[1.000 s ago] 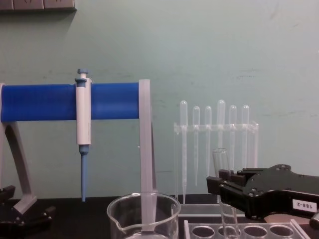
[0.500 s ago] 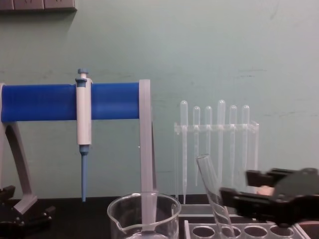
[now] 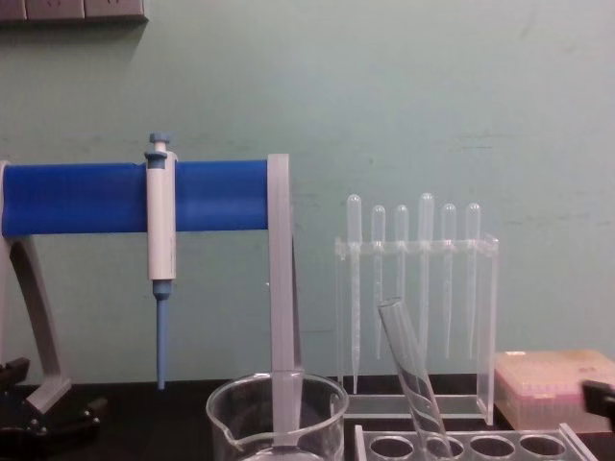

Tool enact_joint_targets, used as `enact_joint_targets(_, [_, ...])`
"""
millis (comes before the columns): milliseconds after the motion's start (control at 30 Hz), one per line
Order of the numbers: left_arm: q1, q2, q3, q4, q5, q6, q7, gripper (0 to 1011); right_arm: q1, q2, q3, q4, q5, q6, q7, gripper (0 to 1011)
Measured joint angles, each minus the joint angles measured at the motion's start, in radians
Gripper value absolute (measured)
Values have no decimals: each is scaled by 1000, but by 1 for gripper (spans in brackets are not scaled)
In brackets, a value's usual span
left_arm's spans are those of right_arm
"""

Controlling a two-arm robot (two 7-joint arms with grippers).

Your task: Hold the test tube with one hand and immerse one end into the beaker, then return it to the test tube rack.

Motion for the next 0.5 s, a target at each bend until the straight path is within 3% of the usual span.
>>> enact_joint_targets(133, [0, 0, 0, 0, 0, 0, 0, 1000, 16, -26, 12, 77, -49, -46, -45, 1002])
enact_joint_targets(233, [0, 0, 0, 0, 0, 0, 0, 1000, 20, -54, 21, 142, -89, -122, -81, 1002])
enact_joint_targets(367, [0, 0, 0, 0, 0, 0, 0, 1000, 17, -103, 40, 230, -145, -274, -144, 1002])
enact_joint_targets(500, [0, 0, 0, 0, 0, 0, 0, 1000, 23, -133, 46, 285, -169, -366, -161, 1002])
